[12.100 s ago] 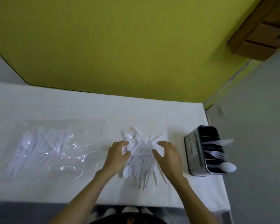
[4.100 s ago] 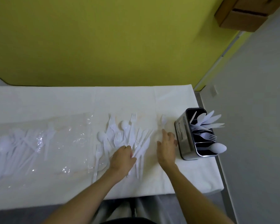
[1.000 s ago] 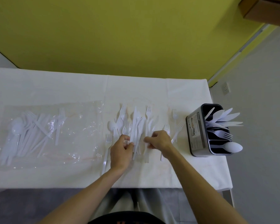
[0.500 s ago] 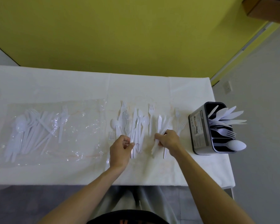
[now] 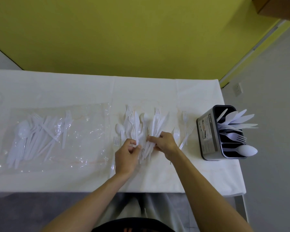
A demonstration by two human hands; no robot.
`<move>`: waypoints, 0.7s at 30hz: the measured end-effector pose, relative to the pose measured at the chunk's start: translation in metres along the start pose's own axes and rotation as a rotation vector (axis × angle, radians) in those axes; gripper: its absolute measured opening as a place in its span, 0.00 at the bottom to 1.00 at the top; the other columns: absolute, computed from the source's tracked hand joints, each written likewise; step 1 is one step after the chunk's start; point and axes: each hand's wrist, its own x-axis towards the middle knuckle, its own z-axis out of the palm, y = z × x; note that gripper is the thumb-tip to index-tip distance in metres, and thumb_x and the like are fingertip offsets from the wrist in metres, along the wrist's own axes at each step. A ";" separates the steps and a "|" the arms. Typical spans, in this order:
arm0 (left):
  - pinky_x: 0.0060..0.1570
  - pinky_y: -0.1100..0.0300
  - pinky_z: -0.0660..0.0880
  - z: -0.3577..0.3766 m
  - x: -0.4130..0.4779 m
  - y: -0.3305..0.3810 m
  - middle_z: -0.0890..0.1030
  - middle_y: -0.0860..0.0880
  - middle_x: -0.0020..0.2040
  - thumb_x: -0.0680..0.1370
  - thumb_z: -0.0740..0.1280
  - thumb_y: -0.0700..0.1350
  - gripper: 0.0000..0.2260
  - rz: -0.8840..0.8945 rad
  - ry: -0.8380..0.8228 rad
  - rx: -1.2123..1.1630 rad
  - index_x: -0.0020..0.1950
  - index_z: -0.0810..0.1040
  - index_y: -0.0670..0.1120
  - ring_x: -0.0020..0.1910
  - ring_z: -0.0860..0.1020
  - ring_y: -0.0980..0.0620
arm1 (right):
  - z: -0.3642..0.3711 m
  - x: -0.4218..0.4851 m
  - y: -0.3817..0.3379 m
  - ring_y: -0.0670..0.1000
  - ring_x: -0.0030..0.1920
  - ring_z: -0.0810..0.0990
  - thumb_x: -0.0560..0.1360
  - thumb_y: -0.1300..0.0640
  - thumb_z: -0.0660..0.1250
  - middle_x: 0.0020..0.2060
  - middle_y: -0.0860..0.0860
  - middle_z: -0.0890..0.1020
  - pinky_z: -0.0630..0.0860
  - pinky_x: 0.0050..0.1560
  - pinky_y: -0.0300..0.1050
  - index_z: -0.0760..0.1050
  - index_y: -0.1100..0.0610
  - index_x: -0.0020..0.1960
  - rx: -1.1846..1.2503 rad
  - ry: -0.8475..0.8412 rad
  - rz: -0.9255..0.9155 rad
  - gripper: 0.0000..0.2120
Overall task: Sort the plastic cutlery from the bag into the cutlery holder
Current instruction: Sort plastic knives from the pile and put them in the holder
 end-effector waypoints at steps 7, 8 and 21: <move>0.37 0.71 0.72 -0.010 0.009 0.008 0.81 0.54 0.39 0.75 0.71 0.44 0.03 0.064 0.019 -0.093 0.46 0.78 0.47 0.39 0.79 0.56 | -0.039 -0.024 -0.016 0.56 0.50 0.85 0.70 0.64 0.75 0.48 0.58 0.86 0.82 0.45 0.41 0.82 0.66 0.51 0.189 -0.090 -0.053 0.11; 0.36 0.72 0.71 -0.008 0.010 0.013 0.81 0.53 0.39 0.75 0.71 0.44 0.03 0.084 0.012 -0.104 0.46 0.78 0.47 0.39 0.80 0.55 | -0.048 -0.031 -0.021 0.56 0.50 0.85 0.71 0.65 0.75 0.47 0.59 0.86 0.82 0.45 0.40 0.82 0.67 0.51 0.200 -0.070 -0.098 0.10; 0.49 0.46 0.81 0.082 0.009 0.159 0.84 0.47 0.39 0.73 0.72 0.45 0.06 0.362 -0.322 -0.335 0.42 0.77 0.45 0.41 0.84 0.48 | -0.227 -0.084 -0.077 0.50 0.34 0.83 0.70 0.67 0.75 0.38 0.58 0.82 0.81 0.37 0.39 0.78 0.65 0.41 0.618 0.513 -0.310 0.05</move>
